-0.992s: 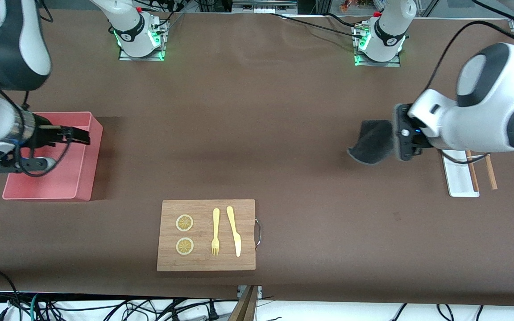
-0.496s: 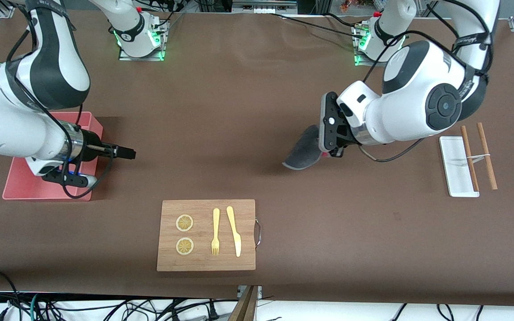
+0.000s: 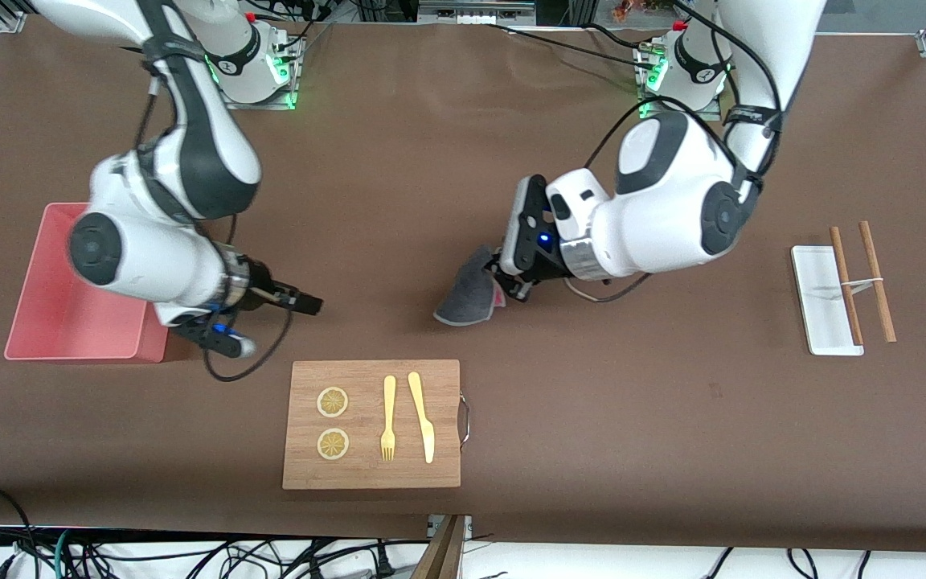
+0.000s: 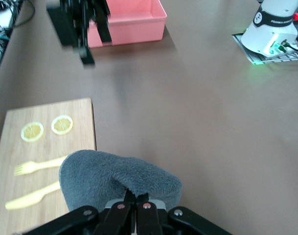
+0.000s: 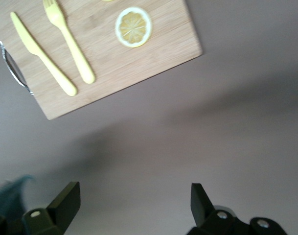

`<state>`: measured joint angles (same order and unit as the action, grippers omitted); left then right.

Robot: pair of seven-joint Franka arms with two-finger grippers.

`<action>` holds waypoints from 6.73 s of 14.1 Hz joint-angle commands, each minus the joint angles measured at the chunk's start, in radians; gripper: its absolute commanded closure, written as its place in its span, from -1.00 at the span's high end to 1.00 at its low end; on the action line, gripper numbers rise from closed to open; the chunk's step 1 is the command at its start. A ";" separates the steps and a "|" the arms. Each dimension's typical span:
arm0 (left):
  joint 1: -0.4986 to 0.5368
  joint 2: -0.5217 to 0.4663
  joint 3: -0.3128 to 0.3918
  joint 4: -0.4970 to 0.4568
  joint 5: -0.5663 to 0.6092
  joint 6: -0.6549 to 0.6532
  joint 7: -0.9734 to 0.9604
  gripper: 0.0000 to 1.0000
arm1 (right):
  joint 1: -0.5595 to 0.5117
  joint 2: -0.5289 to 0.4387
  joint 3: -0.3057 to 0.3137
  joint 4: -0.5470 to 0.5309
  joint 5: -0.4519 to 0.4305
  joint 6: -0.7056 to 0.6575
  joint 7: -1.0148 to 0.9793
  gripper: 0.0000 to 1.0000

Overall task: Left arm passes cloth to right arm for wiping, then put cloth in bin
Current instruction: 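Lift the cloth with the left gripper while the right gripper approaches, then bring the cloth to the right gripper and grasp its edge, then open the left gripper to release the cloth to the right gripper, then move the cloth with the right gripper while the left gripper retracts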

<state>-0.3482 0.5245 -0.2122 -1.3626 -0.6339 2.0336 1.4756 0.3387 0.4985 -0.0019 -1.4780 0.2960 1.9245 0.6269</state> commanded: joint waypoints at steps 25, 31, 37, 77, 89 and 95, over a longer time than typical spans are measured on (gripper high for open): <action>-0.028 0.011 0.011 -0.036 -0.129 0.031 0.066 -1.00 | 0.069 0.196 0.086 0.120 0.265 0.174 0.099 1.00; -0.026 0.006 0.011 -0.033 -0.130 0.031 0.064 -1.00 | 0.077 0.196 0.091 0.113 0.276 0.032 0.094 0.99; -0.023 0.006 0.011 -0.033 -0.130 0.031 0.064 -1.00 | 0.052 0.193 0.089 0.117 0.276 -0.082 0.097 0.96; -0.003 -0.027 0.010 -0.026 -0.148 -0.007 0.057 1.00 | -0.046 0.186 0.079 0.200 0.440 -0.295 0.201 -1.00; 0.199 -0.208 0.028 -0.023 0.270 -0.444 -0.478 1.00 | -0.081 0.195 0.079 0.171 0.152 -0.389 0.053 -1.00; 0.256 -0.290 0.031 -0.013 0.527 -0.492 -0.724 1.00 | -0.113 0.186 0.080 0.029 -0.036 -0.378 -0.085 -1.00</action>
<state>-0.0927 0.2535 -0.1734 -1.3740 -0.2046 1.5691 0.8422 0.2538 0.7006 0.0687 -1.4044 0.3065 1.5432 0.6036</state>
